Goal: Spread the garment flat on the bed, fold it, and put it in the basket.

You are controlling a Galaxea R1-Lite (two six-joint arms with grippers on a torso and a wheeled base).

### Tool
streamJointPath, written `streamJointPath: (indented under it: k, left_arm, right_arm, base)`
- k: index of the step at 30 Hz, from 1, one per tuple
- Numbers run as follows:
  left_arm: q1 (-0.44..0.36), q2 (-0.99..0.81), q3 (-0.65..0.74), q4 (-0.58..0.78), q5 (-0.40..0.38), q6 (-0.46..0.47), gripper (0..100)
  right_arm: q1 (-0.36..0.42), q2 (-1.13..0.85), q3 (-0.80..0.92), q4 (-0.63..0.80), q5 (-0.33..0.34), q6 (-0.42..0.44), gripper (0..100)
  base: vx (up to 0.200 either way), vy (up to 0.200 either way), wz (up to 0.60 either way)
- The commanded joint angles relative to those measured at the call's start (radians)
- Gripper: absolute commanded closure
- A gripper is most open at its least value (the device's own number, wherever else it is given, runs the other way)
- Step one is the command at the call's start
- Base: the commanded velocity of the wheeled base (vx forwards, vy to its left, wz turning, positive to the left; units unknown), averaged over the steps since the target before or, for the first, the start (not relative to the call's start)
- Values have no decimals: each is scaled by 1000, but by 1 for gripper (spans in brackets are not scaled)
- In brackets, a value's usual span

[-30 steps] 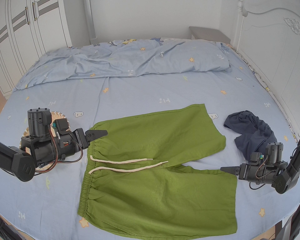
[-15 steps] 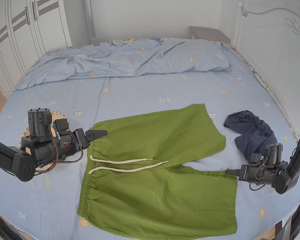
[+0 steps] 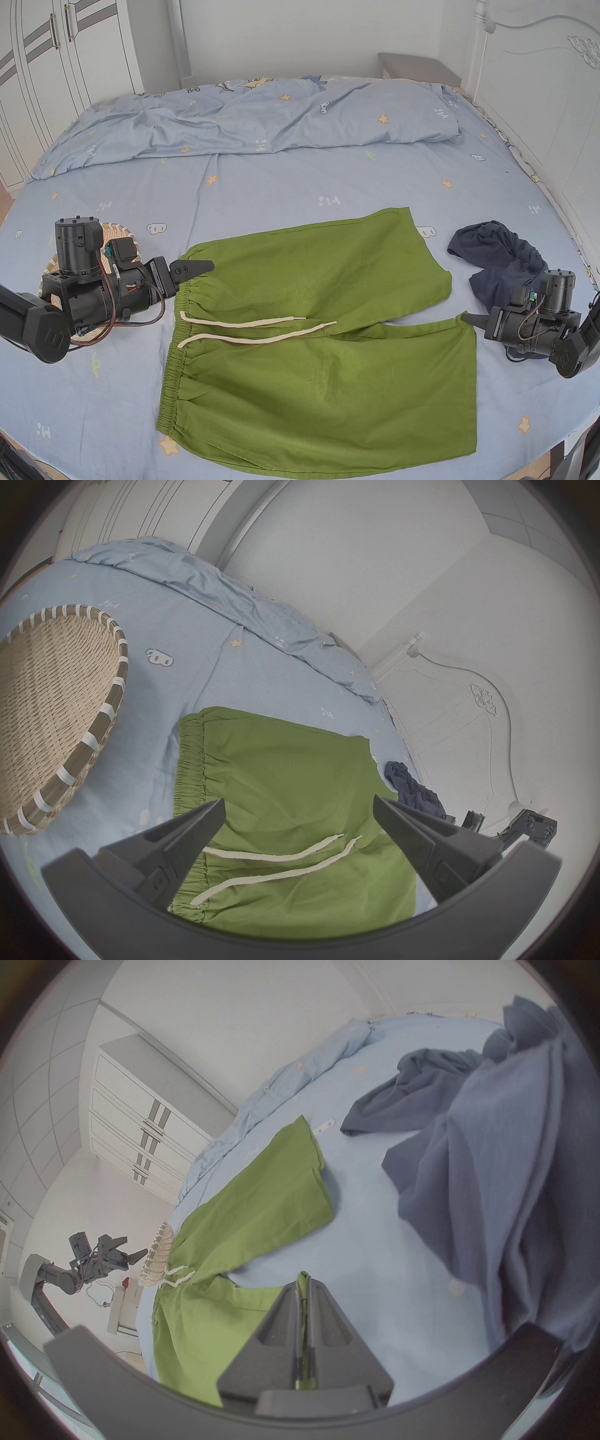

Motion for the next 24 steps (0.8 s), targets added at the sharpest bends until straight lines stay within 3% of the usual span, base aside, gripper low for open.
streamJointPath:
  k: [1,13,24]
  left_arm:
    - [0,1,1,-1,0,-1,0]
    - [0,2,1,1,0,-1,0]
    - [-1,-2,5,3,0,-5,0]
  right_arm:
    - [-10,-3,-25,1,-17,0,100]
    - [-55,41,-42,-1,-16,1,100]
    - [-44,45,-39,-1,-14,1,100]
  base:
    - [0,0,0]
    - [0,0,0]
    - [0,0,0]
